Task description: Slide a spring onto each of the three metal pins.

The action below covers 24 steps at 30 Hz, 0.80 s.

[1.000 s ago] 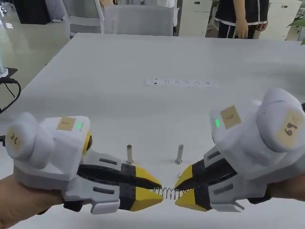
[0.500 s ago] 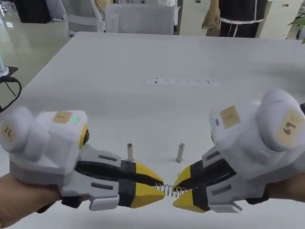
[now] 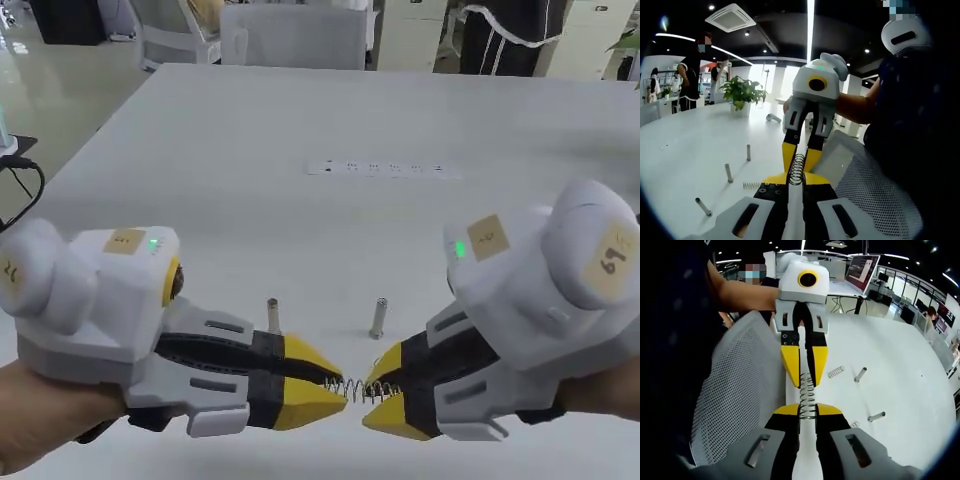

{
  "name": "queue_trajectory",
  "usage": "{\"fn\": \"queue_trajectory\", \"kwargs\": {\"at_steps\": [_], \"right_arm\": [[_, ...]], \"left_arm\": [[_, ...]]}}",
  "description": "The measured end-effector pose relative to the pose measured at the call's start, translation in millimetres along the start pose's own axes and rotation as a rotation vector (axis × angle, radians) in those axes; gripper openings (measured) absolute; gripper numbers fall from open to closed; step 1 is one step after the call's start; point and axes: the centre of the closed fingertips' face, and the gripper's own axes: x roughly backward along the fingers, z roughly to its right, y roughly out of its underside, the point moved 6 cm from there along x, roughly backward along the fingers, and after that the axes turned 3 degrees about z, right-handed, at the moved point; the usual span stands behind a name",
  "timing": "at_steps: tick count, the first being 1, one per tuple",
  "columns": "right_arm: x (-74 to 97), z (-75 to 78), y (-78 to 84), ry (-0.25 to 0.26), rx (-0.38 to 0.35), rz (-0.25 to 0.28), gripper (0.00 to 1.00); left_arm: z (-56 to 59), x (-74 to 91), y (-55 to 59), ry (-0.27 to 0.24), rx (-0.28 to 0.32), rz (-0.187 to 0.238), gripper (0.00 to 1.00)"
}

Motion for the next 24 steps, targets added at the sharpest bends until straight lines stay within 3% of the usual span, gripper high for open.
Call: {"fn": "queue_trajectory", "kwargs": {"at_steps": [6,10,24], "right_arm": [[7.2,0.4,-5.6,-0.023,-0.047,0.026,0.08],[11.0,-2.2,-13.4,-0.043,-0.09,0.07,0.08],[10.4,-4.7,-19.0,-0.03,-0.096,-0.004,0.07]], "left_arm": [[1.9,-0.3,-1.0,0.014,-0.019,0.001,0.02],[4.1,-3.1,3.4,0.019,-0.041,-0.026,0.02],[5.4,-13.0,8.1,0.036,-0.081,-0.073,0.02]]}}
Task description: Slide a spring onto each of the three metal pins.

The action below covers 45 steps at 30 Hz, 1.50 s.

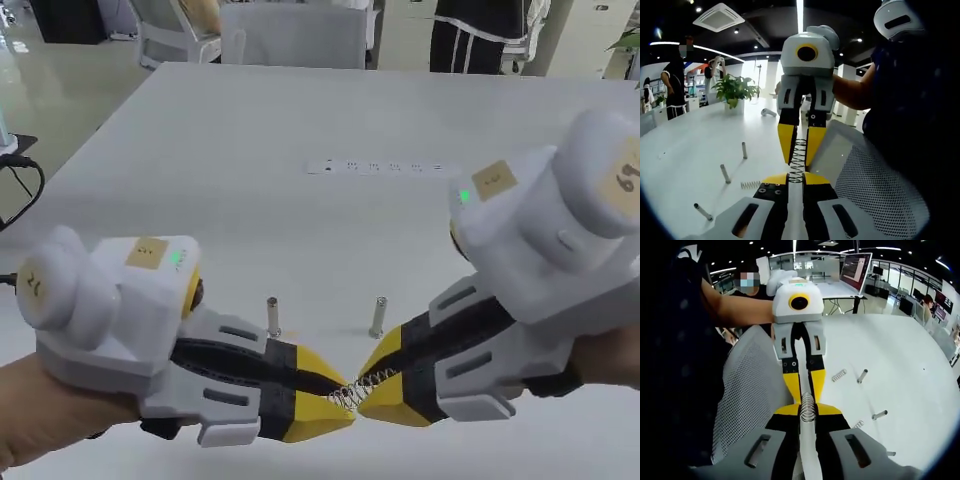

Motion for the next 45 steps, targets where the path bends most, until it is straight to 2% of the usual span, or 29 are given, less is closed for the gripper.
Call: {"fn": "queue_trajectory", "kwargs": {"at_steps": [6,17,26,36,45], "right_arm": [[0.7,0.5,0.7,0.0,-0.002,-0.021,0.07],[-1.2,0.9,5.5,0.004,0.015,-0.077,0.07],[2.1,6.1,5.6,0.018,0.022,-0.097,0.07],[16.4,21.3,17.2,0.06,0.01,-0.149,0.08],[35.0,40.3,27.6,0.107,-0.011,-0.192,0.08]], "left_arm": [[-0.3,-3.3,0.6,0.007,-0.008,-0.008,0.02],[-0.6,-13.1,5.2,0.014,-0.046,-0.066,0.04],[-3.6,-8.4,7.9,0.001,-0.029,-0.07,0.1],[-10.4,18.0,3.1,-0.088,-0.015,-0.031,0.15],[-9.0,38.9,5.3,-0.175,-0.001,0.006,0.16]]}}
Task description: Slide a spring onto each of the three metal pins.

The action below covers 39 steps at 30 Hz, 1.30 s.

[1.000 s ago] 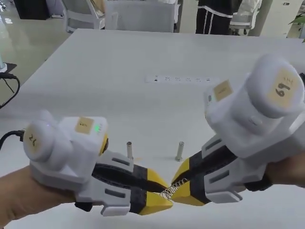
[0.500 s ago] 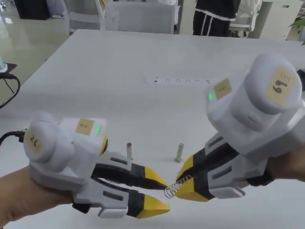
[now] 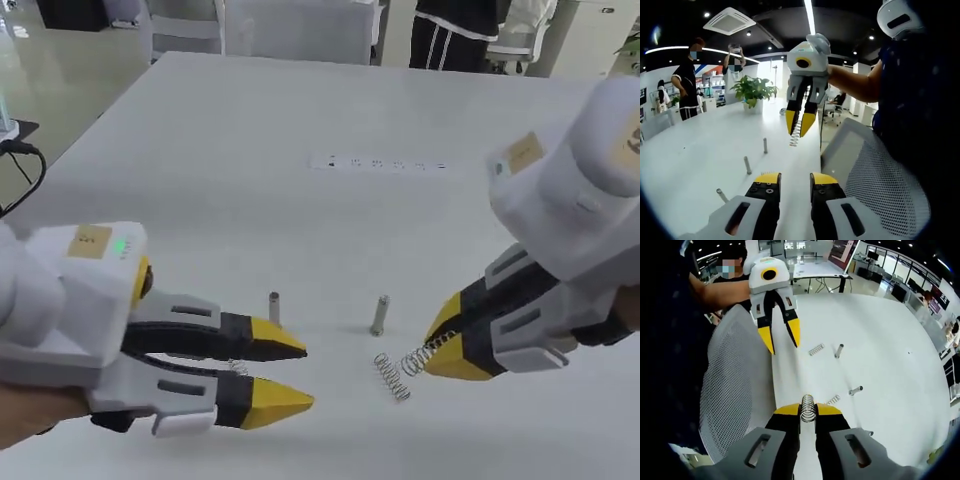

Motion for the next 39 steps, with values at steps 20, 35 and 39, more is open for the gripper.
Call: {"fn": "queue_trajectory", "kwargs": {"at_steps": [20,35,39], "right_arm": [[22.9,59.7,33.0,0.091,-0.024,-0.176,0.08],[35.5,92.2,53.0,0.147,-0.062,-0.245,0.08],[34.8,96.5,55.6,0.154,-0.065,-0.257,0.08]], "left_arm": [[-5.1,24.6,12.1,-0.119,0.046,0.018,0.2],[-15.0,37.1,24.9,-0.199,0.083,0.005,0.33],[-18.2,40.4,26.8,-0.229,0.093,0.005,0.43]]}}
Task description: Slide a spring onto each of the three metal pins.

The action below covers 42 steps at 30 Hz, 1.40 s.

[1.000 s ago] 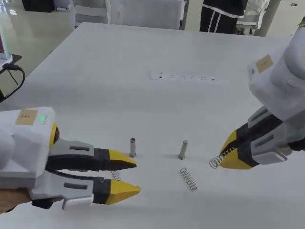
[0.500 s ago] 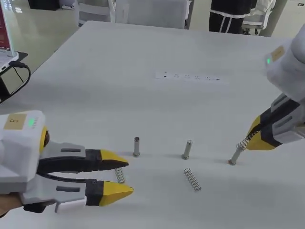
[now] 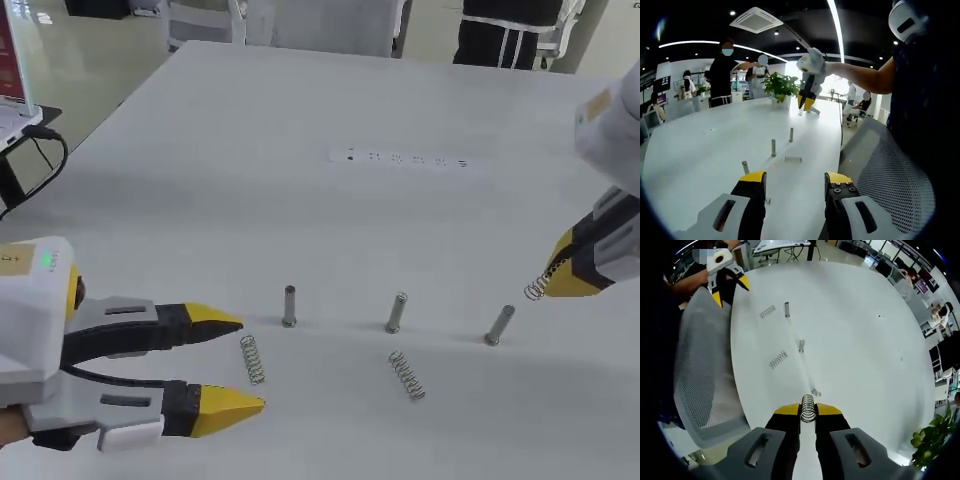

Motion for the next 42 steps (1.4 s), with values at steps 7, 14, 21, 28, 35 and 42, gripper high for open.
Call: {"fn": "queue_trajectory", "kwargs": {"at_steps": [7,14,21,28,35,42], "right_arm": [[-3.7,5.9,0.7,0.006,0.005,-0.02,0.08],[-12.3,10.4,1.2,0.0,0.014,-0.047,0.08],[-27.7,16.1,4.5,-0.021,0.016,-0.083,0.08],[-42.0,22.2,7.9,-0.028,0.022,-0.121,0.08],[-49.9,24.8,8.1,-0.039,0.022,-0.128,0.08],[-54.5,26.3,7.4,-0.045,0.027,-0.132,0.08]], "left_arm": [[-5.6,3.3,3.0,-0.05,0.017,-0.001,0.57],[-7.6,5.2,4.0,-0.074,0.027,0.001,0.66],[-7.4,6.4,2.6,-0.081,0.026,0.009,0.7],[-7.0,8.2,3.5,-0.084,0.033,0.008,0.73],[-6.6,9.8,3.5,-0.089,0.038,0.008,0.74],[-6.1,10.1,4.9,-0.091,0.043,0.006,0.73]]}}
